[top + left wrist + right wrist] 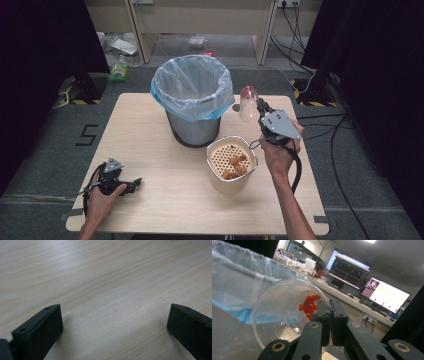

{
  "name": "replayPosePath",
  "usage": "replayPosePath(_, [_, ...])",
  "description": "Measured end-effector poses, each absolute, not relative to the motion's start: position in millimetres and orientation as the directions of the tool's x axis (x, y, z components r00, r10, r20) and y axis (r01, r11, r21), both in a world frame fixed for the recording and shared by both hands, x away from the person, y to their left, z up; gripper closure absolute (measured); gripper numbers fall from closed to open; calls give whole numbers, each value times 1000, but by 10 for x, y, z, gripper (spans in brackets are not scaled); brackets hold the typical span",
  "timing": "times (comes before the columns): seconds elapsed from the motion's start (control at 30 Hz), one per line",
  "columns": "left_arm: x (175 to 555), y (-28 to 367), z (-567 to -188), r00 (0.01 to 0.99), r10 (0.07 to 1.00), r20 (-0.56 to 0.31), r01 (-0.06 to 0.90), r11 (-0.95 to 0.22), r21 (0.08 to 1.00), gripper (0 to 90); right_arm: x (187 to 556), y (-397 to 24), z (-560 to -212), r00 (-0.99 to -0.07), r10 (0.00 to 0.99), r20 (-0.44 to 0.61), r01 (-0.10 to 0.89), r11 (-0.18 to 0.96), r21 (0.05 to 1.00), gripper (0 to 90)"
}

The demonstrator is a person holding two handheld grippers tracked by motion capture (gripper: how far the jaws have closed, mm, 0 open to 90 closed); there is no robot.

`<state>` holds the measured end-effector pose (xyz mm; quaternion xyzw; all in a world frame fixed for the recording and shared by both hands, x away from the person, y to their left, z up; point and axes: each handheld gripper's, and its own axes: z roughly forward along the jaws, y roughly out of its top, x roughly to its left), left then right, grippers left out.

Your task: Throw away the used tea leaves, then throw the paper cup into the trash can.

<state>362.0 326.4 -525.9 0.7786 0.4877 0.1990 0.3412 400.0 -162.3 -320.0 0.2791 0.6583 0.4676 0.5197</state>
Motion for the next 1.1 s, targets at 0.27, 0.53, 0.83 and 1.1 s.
replayPosePath(0.27, [3620, 3264, -5259, 445, 895, -23, 624, -292, 725, 0, 4133, -1655, -2956, -315, 874, -371, -111, 354, 929, 874])
replayPosePath(0.53, [3620, 3264, -5258, 445, 895, -23, 624, -291, 725, 0, 4275, -1685, -2826, -328, 888, -322, -87, 311, 947, 874])
replayPosePath(0.83, [3620, 3263, -5259, 444, 896, -24, 624, -290, 725, 0, 4362, -1542, -2636, -344, 882, -321, -95, 308, 947, 874])
replayPosePath(1.1, [3620, 3264, -5259, 445, 895, -23, 624, -292, 725, 0, 4511, -1290, -2456, -392, 867, -307, -101, 291, 951, 873])
